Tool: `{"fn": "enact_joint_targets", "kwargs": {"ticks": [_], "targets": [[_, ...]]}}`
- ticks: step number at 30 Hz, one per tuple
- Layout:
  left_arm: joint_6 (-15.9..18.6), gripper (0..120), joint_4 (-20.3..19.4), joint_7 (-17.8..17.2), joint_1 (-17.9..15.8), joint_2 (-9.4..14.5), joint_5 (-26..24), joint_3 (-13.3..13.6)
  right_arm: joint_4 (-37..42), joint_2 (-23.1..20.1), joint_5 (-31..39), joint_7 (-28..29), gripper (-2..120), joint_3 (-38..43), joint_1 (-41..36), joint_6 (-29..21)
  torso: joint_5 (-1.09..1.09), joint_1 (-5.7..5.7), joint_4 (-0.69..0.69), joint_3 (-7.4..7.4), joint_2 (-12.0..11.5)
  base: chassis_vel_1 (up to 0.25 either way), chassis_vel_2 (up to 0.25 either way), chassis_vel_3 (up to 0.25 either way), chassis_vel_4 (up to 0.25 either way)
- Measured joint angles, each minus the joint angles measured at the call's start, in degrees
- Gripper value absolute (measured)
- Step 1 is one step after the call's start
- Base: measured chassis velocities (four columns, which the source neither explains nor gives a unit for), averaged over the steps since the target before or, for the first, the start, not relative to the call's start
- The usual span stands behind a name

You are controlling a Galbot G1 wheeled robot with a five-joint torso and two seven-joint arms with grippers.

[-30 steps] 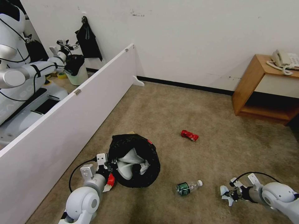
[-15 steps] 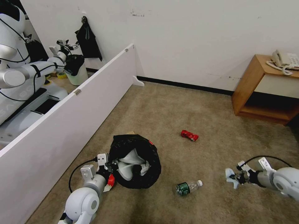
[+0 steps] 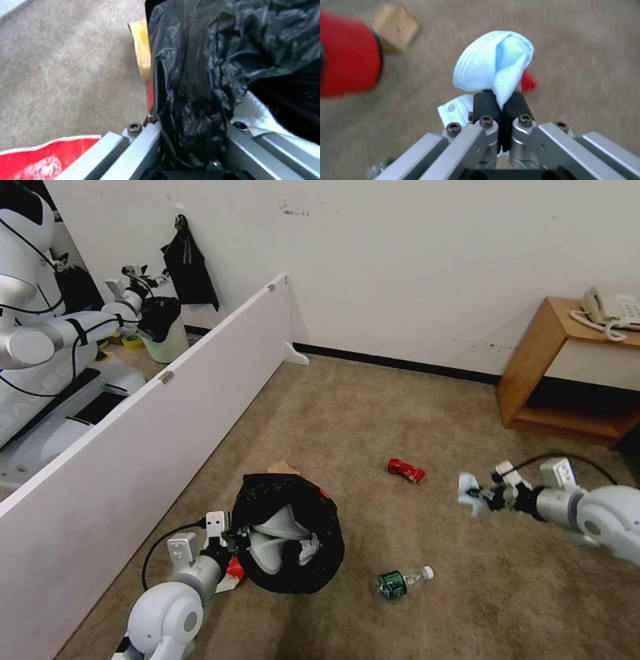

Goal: Pick up the trash bin, then pick up the garbage from the floor and place it into the trash bin.

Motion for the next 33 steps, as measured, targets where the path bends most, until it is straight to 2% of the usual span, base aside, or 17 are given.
{"fn": "enact_joint_targets", "kwargs": {"ticks": [2, 8, 10, 13, 15, 22, 25, 29, 33], "targets": [[2.13, 0, -0.44, -1.47, -0.18, 1.22, -2.52, 0.33, 3.57, -0.70, -0.10, 0.05, 0, 2.37, 0.18, 1.90, 0.00, 0.00, 0.00, 0.00, 0.00, 0.000, 0.000, 0.000, 0.000], [4.99, 0, -1.23, -3.74, -0.73, 3.44, -6.96, 1.04, 7.82, -0.97, -0.19, 1.33, 0, 4.18, 1.13, 4.36, 0.01, 0.00, 0.00, 0.00, 0.00, 0.000, 0.000, 0.000, 0.000], [6.75, 0, -2.19, -5.87, -1.21, 5.47, -11.17, 1.82, 12.02, -1.39, 1.06, 2.72, 0, 5.35, 1.71, 5.81, 0.01, 0.00, 0.00, 0.00, 0.00, 0.000, 0.000, 0.000, 0.000], [7.22, 0, -2.56, -6.51, -1.47, 6.31, -12.70, 2.16, 14.43, -1.94, 1.90, 3.38, 0, 6.04, 1.77, 6.20, 0.00, 0.00, 0.00, 0.00, 0.00, 0.000, 0.000, 0.000, 0.000], [8.14, 0, -3.52, -8.35, -2.05, 7.70, -16.67, 2.86, 18.47, -2.79, 3.14, 4.14, 0, 7.34, 1.78, 7.51, 0.01, 0.00, -0.01, -0.01, 0.00, 0.000, 0.000, 0.000, 0.000], [8.48, 0, -3.73, -9.18, -4.09, 8.98, -18.68, 4.84, 23.38, -3.94, 4.23, 4.60, 0, 8.07, 1.98, 10.38, 0.01, 0.00, 0.00, -0.01, 0.00, 0.000, 0.000, 0.000, 0.000], [8.68, 0, -3.39, -9.75, -6.74, 9.07, -20.15, 6.86, 25.67, -4.26, 5.09, 4.55, 0, 8.04, 2.76, 12.61, 0.01, 0.00, -0.01, 0.00, 0.00, 0.000, 0.000, 0.000, 0.000], [8.73, 0, -3.11, -10.08, -8.53, 9.08, -21.04, 8.04, 26.75, -4.42, 5.99, 3.79, 0, 7.86, 3.33, 14.11, 0.02, 0.00, -0.01, 0.00, 0.00, 0.000, 0.000, 0.000, 0.000], [8.80, 0, -2.39, -10.72, -11.80, 9.01, -22.39, 10.23, 28.23, -5.02, 6.67, 2.05, 0, 8.14, 3.52, 16.49, 0.02, 0.00, -0.01, 0.00, 0.00, 0.000, 0.000, 0.000, 0.000]]}}
